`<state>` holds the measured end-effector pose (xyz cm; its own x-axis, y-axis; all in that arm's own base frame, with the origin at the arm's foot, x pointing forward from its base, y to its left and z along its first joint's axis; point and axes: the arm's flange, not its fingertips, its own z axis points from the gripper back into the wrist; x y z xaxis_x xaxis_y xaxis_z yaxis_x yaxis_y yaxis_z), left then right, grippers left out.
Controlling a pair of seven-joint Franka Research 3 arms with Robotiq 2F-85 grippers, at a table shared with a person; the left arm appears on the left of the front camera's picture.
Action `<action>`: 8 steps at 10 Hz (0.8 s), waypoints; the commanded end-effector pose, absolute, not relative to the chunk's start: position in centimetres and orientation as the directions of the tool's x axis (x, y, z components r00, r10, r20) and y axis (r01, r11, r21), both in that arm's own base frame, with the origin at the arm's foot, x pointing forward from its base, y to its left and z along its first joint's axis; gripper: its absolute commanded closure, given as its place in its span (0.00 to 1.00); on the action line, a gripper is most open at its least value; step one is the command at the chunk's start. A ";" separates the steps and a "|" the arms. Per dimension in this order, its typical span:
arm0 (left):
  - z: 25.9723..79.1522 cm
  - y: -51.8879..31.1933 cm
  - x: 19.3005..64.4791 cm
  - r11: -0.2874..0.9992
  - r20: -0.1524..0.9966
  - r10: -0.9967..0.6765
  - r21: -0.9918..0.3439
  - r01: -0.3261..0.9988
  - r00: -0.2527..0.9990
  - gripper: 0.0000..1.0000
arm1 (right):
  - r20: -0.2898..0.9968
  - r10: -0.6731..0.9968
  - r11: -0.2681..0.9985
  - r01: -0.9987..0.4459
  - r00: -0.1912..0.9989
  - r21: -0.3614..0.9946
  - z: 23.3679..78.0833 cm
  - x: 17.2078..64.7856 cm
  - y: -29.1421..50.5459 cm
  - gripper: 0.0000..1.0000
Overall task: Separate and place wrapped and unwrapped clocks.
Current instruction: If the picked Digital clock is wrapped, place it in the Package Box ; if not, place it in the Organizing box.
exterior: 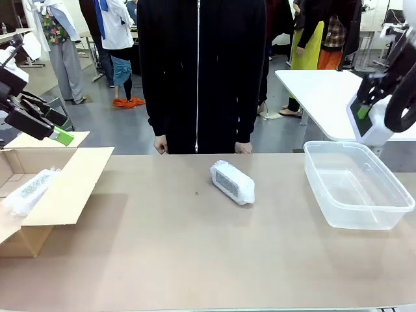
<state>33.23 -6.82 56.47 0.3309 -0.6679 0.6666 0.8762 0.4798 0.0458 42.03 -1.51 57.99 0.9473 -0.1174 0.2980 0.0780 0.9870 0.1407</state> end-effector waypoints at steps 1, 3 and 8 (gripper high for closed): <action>56.5 -7.0 33.3 0.477 0.678 -0.659 0.042 0.878 0.326 0.00 | 0.329 -0.139 0.988 0.107 0.934 0.112 52.1 44.1 0.3 0.49; 56.5 -7.0 33.3 0.477 0.678 -0.659 0.042 0.878 0.326 0.00 | 0.339 -0.152 0.987 0.128 0.928 0.094 47.6 44.9 0.0 0.49; 56.5 -7.0 33.3 0.477 0.678 -0.659 0.042 0.878 0.326 0.00 | 0.275 -0.145 0.989 0.139 0.950 0.043 42.0 48.6 -2.7 0.49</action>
